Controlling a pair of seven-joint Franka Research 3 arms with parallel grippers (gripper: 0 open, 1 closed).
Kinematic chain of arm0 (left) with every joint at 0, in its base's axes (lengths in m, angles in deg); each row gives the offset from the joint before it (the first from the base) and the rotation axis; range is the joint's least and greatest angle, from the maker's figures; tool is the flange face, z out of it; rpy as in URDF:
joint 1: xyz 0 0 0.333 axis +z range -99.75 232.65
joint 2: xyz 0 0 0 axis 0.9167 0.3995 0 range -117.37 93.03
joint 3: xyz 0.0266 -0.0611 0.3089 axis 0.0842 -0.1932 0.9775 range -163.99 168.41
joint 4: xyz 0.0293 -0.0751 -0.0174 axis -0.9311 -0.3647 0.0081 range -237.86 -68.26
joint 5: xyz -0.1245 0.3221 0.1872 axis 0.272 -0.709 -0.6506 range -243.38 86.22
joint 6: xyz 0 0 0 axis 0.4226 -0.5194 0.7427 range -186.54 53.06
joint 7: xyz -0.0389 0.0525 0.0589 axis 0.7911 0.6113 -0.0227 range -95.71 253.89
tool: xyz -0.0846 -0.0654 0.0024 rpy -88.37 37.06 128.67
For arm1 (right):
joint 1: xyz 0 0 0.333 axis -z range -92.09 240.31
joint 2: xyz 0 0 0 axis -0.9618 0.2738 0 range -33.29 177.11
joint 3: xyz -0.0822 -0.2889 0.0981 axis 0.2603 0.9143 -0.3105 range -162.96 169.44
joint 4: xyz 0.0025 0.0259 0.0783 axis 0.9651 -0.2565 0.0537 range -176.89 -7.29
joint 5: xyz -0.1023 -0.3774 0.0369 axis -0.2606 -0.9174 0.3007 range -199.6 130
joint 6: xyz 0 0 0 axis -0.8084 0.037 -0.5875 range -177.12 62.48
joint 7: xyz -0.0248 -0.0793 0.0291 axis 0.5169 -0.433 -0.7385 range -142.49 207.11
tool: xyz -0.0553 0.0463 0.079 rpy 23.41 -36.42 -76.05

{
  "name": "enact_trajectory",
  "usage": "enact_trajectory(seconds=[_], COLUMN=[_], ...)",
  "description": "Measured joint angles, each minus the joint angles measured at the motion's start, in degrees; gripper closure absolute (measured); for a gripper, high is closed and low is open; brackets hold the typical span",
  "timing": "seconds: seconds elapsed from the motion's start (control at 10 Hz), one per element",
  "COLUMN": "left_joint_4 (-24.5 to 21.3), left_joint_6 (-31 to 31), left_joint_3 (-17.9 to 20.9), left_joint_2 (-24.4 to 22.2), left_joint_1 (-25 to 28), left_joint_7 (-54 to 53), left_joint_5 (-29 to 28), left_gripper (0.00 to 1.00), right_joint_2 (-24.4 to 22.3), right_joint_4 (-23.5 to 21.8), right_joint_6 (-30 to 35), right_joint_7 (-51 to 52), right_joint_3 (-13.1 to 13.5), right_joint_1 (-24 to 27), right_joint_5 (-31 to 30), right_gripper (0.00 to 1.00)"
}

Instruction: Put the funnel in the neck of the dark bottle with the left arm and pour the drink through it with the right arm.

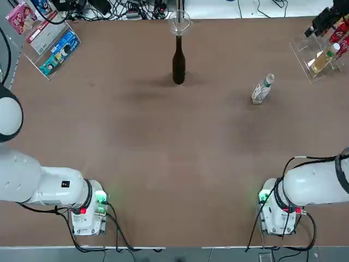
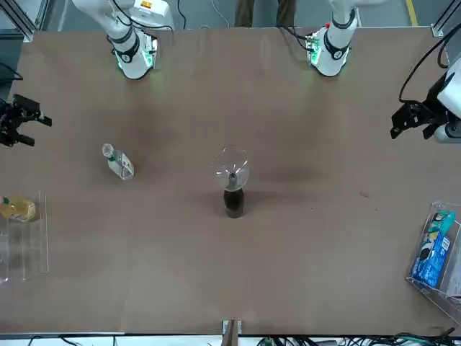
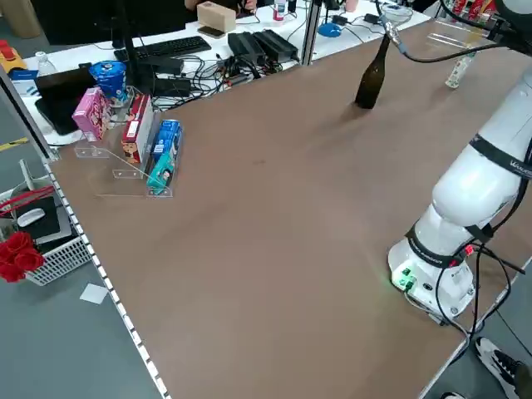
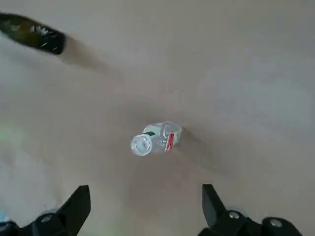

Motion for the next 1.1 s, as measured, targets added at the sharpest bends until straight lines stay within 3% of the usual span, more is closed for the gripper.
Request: enact_trajectory(seconds=[0.2,0.4,0.6,0.9,1.1], left_joint_4=[0.0,0.01,0.01,0.01,0.01], left_joint_6=[0.0,0.0,0.0,0.0,0.0], left_joint_3=[0.0,0.0,0.0,-0.02,-0.01], left_joint_2=[0.0,0.0,0.0,0.0,0.0], left_joint_1=[0.0,0.01,0.02,0.01,0.01], left_joint_7=[0.0,0.0,0.0,0.0,0.0], left_joint_5=[0.0,0.0,0.12,0.38,0.39], left_gripper=[0.03,0.03,0.03,0.03,0.03], right_joint_2=[-3.61,-6.61,-8.64,-10.22,-10.24], right_joint_4=[0.21,0.24,0.28,1.61,2.42], right_joint_6=[0.01,0.05,0.07,0.96,1.03], right_joint_7=[-16.71,-28.01,-34.12,-40.63,-40.8], right_joint_3=[-4.71,-6.74,-9.37,-17.16,-19.02], right_joint_1=[0.03,0.07,1.51,5.95,7.03], right_joint_5=[-5.76,-8.76,-12.27,-14.36,-14.66], right_gripper=[0.0,0.0,0.0,0.0,0.0])
